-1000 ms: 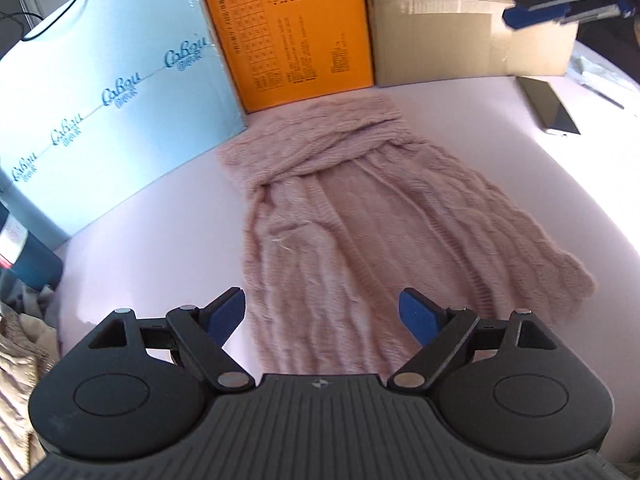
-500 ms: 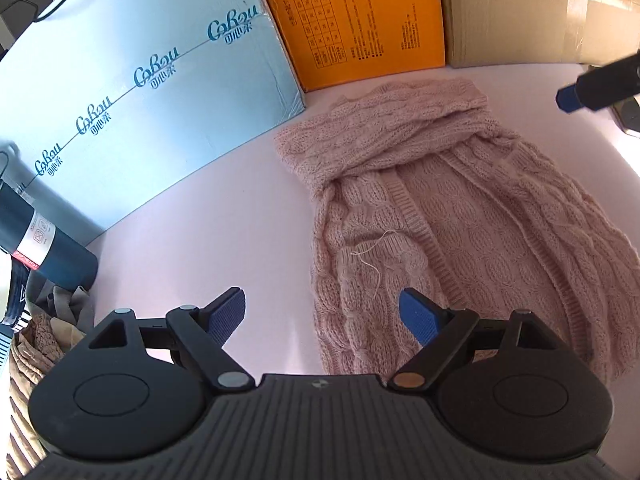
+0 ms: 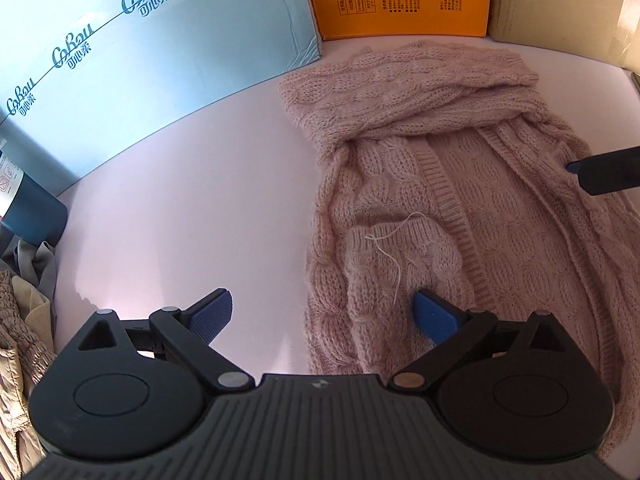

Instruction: Fold clothes

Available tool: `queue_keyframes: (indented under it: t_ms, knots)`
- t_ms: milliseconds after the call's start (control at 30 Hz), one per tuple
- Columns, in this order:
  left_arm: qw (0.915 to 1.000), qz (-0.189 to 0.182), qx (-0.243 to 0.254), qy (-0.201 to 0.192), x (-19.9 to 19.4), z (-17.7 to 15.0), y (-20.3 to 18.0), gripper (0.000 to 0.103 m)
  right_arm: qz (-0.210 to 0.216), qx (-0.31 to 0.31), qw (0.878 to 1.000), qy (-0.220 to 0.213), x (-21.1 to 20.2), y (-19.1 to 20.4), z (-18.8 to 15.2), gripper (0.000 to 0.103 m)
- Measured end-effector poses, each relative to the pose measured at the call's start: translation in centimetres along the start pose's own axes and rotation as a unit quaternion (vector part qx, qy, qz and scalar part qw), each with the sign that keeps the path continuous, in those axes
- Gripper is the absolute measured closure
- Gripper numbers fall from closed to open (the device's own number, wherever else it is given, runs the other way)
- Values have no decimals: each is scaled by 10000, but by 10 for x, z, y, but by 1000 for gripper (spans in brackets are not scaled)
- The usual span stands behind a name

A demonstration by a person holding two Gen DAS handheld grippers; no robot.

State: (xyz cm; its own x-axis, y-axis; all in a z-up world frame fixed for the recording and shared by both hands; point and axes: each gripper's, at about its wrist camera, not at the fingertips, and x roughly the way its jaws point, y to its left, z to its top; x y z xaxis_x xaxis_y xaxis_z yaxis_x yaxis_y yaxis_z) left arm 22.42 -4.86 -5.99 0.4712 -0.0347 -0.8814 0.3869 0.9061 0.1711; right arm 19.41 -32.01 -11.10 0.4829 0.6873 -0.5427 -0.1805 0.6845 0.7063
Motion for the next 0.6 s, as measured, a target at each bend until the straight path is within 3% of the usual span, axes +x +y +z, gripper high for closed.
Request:
queue_keyframes:
  t_ms: [233,333,500,600]
  knots:
    - [9995,-120,73,-298,-21,0,12,6,-62,-241,9995,-212,-17,10,7,30]
    - [9983,24,319,-484,-33,13,29,6,-122,-338,9986,-383,-31,12,22,30]
    - [9897,527,645,-1168,-63,60,68,6,-245,-532,9947,-841,-60,17,70,30]
    - [9845,614,296,-1615,-79,84,93,1,-172,-849,9876,-1309,-80,28,100,18]
